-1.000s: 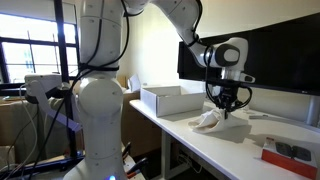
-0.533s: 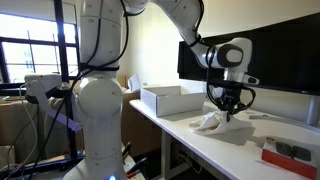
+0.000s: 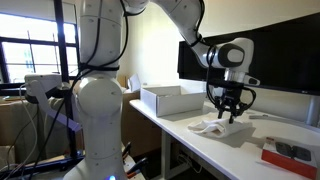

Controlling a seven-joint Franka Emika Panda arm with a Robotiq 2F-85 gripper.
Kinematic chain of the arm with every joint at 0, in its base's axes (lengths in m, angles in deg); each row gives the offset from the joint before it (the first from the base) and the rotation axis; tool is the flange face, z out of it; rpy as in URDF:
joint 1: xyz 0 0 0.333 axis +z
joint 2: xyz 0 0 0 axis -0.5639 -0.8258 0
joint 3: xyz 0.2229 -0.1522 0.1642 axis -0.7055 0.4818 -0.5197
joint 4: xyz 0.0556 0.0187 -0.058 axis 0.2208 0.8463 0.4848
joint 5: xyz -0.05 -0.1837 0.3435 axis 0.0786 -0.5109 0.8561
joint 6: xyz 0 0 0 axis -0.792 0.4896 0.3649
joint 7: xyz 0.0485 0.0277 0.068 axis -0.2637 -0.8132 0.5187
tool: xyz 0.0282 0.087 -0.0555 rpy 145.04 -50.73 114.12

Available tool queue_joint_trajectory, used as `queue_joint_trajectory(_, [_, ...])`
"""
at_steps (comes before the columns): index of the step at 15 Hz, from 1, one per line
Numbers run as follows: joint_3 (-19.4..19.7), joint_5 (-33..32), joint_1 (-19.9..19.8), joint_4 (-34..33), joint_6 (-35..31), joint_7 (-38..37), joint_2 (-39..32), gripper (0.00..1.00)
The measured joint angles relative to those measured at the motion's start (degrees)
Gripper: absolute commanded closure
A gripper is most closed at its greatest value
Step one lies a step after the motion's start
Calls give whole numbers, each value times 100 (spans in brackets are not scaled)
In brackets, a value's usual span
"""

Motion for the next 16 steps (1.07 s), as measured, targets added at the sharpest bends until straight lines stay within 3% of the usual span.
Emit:
queue_joint_trajectory(1, [0,0,-1,0,12,0,0,6])
queue_joint_trajectory(3, [-4,-1,-1,-3,27,-8,0,0])
queue_joint_trajectory(10, [-428,-235,235,-350,57,-20,342,0])
queue_joint_trajectory(16, [-549,-88,352,-94,763,-49,304,0])
